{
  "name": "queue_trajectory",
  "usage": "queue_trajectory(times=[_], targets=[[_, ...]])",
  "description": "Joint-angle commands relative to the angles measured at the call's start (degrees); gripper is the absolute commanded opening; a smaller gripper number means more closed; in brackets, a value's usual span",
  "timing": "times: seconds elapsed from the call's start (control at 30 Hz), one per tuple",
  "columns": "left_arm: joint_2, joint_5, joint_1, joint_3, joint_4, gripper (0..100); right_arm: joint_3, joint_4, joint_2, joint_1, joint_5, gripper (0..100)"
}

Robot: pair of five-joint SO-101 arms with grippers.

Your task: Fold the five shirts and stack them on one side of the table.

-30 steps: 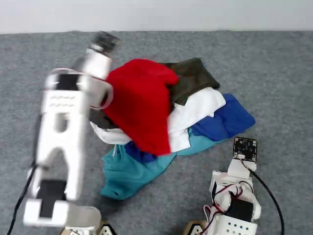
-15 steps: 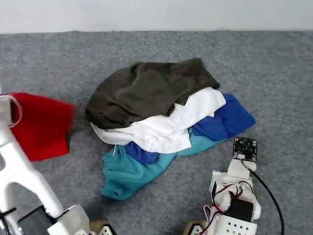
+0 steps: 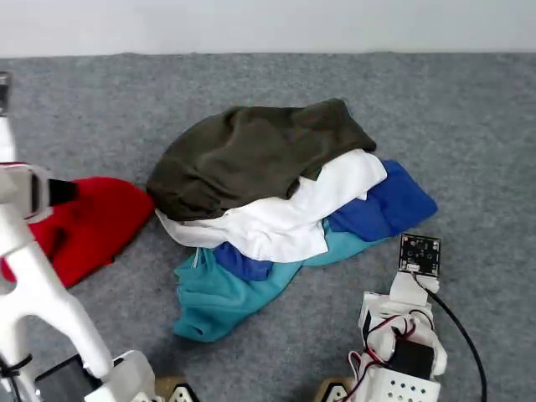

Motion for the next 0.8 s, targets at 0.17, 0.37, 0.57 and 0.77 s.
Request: queue_trajectory(times=[0.17,0.37,0.57,0.77], targets=[[2.64,-0.35,27.6,1.45,1.67,36,0.79,0.31,-0.31,0.57,0.53,1.1],[17.58,-0.26,37.98,1.19,-4.57,36,0.79,0.31,-0.31,0.57,0.53,1.1],[34.2,-0.35,42.46,-5.14,-5.8,36,0.79,0.31,-0.31,0.57,0.53,1.1],[49.49,3.6,42.29,-15.96,-7.56,36,0.79,0.31,-0.31,0.57,0.53,1.1]])
